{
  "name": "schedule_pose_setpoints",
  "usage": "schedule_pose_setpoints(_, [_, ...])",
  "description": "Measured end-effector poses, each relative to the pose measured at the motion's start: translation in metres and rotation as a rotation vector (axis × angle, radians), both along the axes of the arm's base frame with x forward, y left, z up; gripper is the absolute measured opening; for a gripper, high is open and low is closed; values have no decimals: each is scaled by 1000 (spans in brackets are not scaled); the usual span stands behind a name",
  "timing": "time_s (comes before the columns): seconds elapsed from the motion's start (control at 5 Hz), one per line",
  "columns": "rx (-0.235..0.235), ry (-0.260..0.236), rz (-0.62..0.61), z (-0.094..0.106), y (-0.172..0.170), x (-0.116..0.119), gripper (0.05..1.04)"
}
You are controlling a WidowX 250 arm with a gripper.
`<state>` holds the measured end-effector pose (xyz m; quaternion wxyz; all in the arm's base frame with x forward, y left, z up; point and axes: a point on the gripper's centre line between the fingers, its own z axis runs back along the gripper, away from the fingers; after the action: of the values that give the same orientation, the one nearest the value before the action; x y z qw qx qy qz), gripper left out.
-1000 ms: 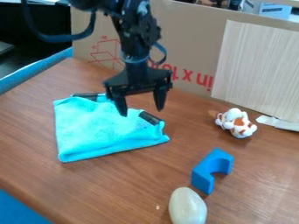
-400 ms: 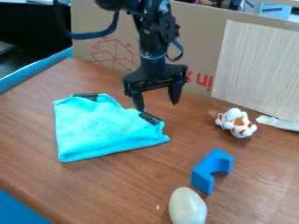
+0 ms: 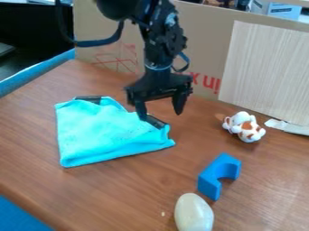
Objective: Unfold the cloth from the top right to bottom left
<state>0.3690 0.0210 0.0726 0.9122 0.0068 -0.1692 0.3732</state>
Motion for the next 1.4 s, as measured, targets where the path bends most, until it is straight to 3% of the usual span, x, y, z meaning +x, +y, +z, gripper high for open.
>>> schedule_pose_setpoints(0.2, [23,22,11,-9,4,-2,999])
schedule_pose_setpoints(0.4, [53,85,35,-24,9,-8,999])
schedule_pose_setpoints(0.6, [73,105,23,-34,12,-7,953])
schedule_pose_setpoints(1.0, [51,101,-13,-34,8,-6,394])
schedule_pose_setpoints(1.2, [24,86,-14,-24,16,-8,190])
schedule_pose_setpoints(1.4, [-37,58,-16,-1,25,-12,98])
